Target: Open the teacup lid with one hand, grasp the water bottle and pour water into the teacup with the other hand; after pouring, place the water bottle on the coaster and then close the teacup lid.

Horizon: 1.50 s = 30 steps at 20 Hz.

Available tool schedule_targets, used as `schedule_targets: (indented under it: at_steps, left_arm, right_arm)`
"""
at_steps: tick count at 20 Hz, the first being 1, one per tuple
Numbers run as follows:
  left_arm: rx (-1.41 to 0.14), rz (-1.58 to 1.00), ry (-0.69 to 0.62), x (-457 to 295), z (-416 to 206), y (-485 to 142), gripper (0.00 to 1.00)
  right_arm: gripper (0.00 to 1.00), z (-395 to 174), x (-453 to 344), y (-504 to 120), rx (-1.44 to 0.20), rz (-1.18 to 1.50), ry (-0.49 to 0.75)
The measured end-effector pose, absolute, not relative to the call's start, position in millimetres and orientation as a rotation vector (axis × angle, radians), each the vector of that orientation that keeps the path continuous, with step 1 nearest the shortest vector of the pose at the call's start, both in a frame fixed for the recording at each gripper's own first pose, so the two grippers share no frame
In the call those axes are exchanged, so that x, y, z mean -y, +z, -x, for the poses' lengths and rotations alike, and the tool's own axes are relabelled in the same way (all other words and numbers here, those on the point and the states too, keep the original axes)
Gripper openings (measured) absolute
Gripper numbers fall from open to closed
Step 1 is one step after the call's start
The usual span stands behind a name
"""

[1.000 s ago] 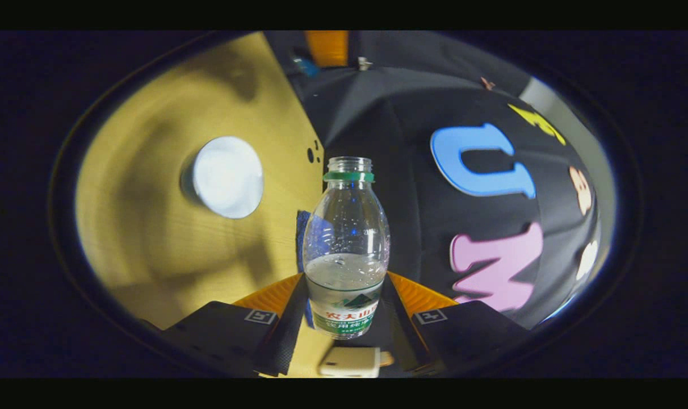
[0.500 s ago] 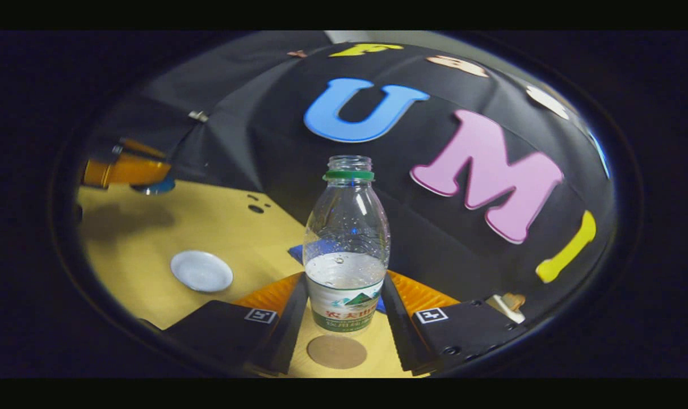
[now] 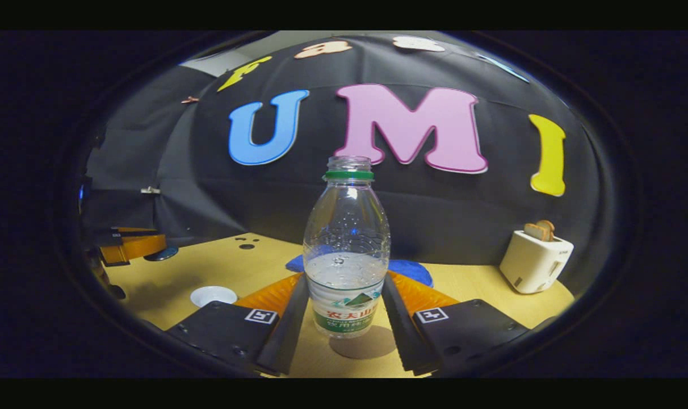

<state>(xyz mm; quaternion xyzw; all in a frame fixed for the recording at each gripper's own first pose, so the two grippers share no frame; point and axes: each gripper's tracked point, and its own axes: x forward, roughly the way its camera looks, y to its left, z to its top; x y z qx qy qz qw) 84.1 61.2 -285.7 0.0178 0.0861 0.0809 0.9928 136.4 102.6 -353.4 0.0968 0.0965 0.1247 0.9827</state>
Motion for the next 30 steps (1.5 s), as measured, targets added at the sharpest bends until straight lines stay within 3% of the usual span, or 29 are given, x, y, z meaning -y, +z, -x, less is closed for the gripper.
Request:
schedule_targets:
  at_steps: [3, 4, 6, 7, 8, 10, 15, 17, 18, 20, 22, 24, 30]
  left_arm:
    - [-0.184, -0.024, 0.156, -54.9, -86.9, -290.9, 0.3]
    - [-0.188, -0.024, 0.157, -53.4, -88.0, -291.9, 0.26]
    - [-0.19, -0.026, 0.157, -50.7, -90.9, -294.1, 0.3]
    - [-0.19, -0.029, 0.154, -49.2, -91.4, -294.1, 0.26]
    - [-0.191, -0.031, 0.15, -46.9, -93.2, -293.8, 0.34]
    - [-0.193, -0.034, 0.144, -43.9, -95.5, -296.6, 0.27]
    - [-0.195, -0.039, 0.139, -41.1, -98.0, -299.4, 0.31]
    - [-0.199, -0.041, 0.139, -40.9, -96.9, -300.8, 0.26]
    - [-0.2, -0.039, 0.139, -40.9, -97.7, -301.1, 0.31]
    - [-0.204, -0.037, 0.141, -40.6, -98.0, -303.2, 0.26]
    - [-0.207, -0.035, 0.14, -40.8, -99.6, -305.5, 0.31]
    - [-0.21, -0.033, 0.137, -38.9, -100.4, -307.1, 0.31]
    - [-0.219, -0.026, 0.123, -31.8, -104.9, -313.8, 0.27]
  right_arm:
    - [0.74, -143.6, -101.8, -372.8, -0.206, -0.208, 0.241]
    - [0.74, -145.2, -100.7, -377.2, -0.209, -0.203, 0.237]
    - [0.74, -146.0, -100.7, -382.6, -0.22, -0.218, 0.238]
    - [0.74, -144.9, -102.6, -383.1, -0.229, -0.23, 0.245]
    - [0.75, -145.2, -103.4, -387.0, -0.238, -0.237, 0.25]
    - [0.75, -145.7, -103.2, -395.4, -0.25, -0.233, 0.251]
    - [0.76, -146.5, -104.7, -409.3, -0.286, -0.252, 0.257]
    - [0.78, -145.3, -105.0, -412.1, -0.295, -0.249, 0.258]
    - [0.79, -146.1, -106.2, -414.2, -0.301, -0.249, 0.262]
    - [0.8, -144.5, -109.1, -415.2, -0.307, -0.249, 0.274]
    - [0.84, -143.3, -108.7, -416.9, -0.313, -0.245, 0.275]
    - [0.95, -142.8, -108.7, -418.7, -0.32, -0.245, 0.276]
    - [0.93, -139.5, -107.0, -424.0, -0.34, -0.255, 0.276]
